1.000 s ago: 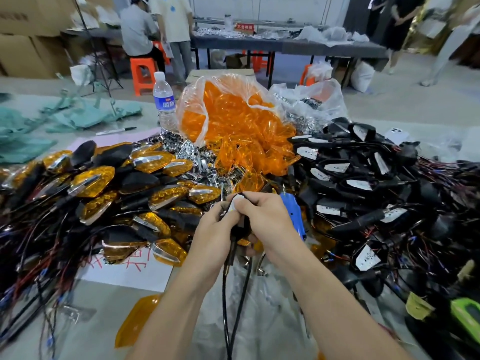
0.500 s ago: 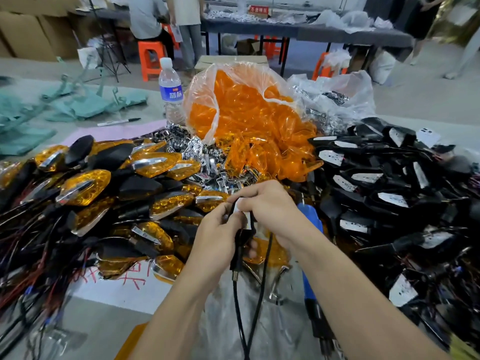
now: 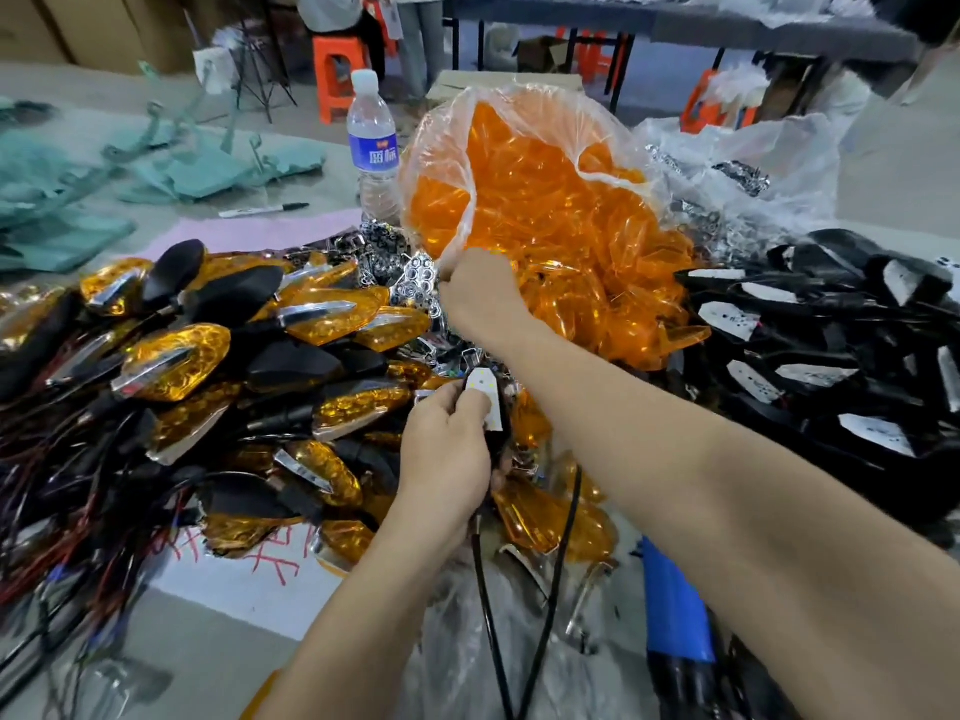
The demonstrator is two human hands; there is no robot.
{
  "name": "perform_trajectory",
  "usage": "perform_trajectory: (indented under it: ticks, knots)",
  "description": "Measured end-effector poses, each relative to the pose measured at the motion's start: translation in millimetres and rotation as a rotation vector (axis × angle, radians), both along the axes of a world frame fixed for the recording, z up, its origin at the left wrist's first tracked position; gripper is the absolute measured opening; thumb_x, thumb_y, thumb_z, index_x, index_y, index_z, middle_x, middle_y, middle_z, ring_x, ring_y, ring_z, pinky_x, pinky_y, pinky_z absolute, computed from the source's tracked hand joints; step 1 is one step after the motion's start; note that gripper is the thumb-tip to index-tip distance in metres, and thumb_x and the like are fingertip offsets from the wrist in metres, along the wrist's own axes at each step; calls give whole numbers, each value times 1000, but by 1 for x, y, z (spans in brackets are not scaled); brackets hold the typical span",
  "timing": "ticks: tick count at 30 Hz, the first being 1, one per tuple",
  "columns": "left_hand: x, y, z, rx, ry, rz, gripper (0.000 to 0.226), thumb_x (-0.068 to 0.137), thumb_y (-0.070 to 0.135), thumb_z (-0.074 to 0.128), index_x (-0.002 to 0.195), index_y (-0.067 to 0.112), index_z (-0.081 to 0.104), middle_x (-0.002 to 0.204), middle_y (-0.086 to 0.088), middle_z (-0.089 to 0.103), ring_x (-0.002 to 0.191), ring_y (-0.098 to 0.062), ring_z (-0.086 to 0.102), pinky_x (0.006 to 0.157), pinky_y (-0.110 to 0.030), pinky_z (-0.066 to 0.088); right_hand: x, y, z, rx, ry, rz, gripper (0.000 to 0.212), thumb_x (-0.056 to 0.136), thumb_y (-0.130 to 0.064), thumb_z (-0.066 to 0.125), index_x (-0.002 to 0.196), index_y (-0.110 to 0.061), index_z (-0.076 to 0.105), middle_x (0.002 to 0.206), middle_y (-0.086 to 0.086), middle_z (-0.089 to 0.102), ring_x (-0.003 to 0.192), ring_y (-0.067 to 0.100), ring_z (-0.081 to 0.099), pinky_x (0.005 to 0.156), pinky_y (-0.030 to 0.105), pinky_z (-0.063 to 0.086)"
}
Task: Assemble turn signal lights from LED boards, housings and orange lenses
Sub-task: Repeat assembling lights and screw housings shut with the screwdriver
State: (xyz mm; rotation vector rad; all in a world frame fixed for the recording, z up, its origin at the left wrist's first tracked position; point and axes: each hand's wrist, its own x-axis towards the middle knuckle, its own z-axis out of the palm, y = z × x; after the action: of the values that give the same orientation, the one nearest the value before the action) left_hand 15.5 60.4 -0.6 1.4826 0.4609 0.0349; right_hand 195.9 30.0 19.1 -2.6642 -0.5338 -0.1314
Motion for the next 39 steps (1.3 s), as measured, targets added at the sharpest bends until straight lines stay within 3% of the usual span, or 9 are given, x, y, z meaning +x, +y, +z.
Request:
perform_trajectory:
  ticks: [2,5,12,18,23,26,32,36,39]
  knots:
    - [2,4,-1,121,-12,11,25,94,27,46,77,20,63,64,-5,59,51,-22,56,45,-32,42,8,26,-5,-155,-85,103,23,98,-5,56,119,-7,67,119,14,70,107,32,68,79,37,56]
    - [2,13,-1,151,-15,60,28,92,29,45,73,24,66,70,-7,64,58,-26,61,51,-36,45,14,45,-8,-275,-142,109,19,95,-3,57,112,-9,65,111,12,71,101,31,68,69,37,45]
    - [2,5,10,2,20,39,27,99,12,42,99,-10,58,68,-16,59,44,-19,51,37,-25,35,32,32,-16,-167,-18,104,39,90,5,65,127,-8,63,108,12,70,94,30,69,72,34,57]
    - [-9,6,12,-38,40,32,29,99,12,42,104,-12,56,65,-16,57,40,-17,46,36,-23,32,24,40,-21,-21,87,-87,5,92,-10,71,92,-10,66,90,6,70,82,26,71,72,40,65]
    - [-14,12,11,-110,74,82,23,103,16,45,104,4,64,81,-12,65,56,-18,58,38,-22,38,2,-2,13,573,169,-394,15,86,-8,70,94,-16,79,84,-2,73,69,15,69,62,31,61]
    - [-16,9,15,-166,66,85,20,103,14,46,106,9,65,85,-15,66,57,-19,59,37,-22,38,-54,-40,36,986,332,-308,14,86,-4,71,90,-15,77,70,0,75,54,11,63,54,31,49]
    - [-37,-13,18,-164,-9,15,21,103,14,48,103,12,69,75,-14,66,45,-17,56,36,-24,35,-173,-113,39,1478,557,-168,18,94,-8,61,96,-8,79,98,21,78,89,34,78,68,33,62]
    - [-57,-32,19,-95,-78,-8,33,101,14,49,77,20,70,67,-11,63,50,-23,55,41,-28,40,-223,-131,26,1444,479,-254,14,92,5,69,94,-7,74,85,11,75,74,23,71,66,30,58]
    - [-67,-41,20,-49,-89,-18,27,96,18,51,84,24,74,80,-10,71,71,-30,63,65,-49,59,-246,-138,25,1373,446,-296,35,84,22,62,91,-13,64,84,12,71,75,26,60,65,35,47]
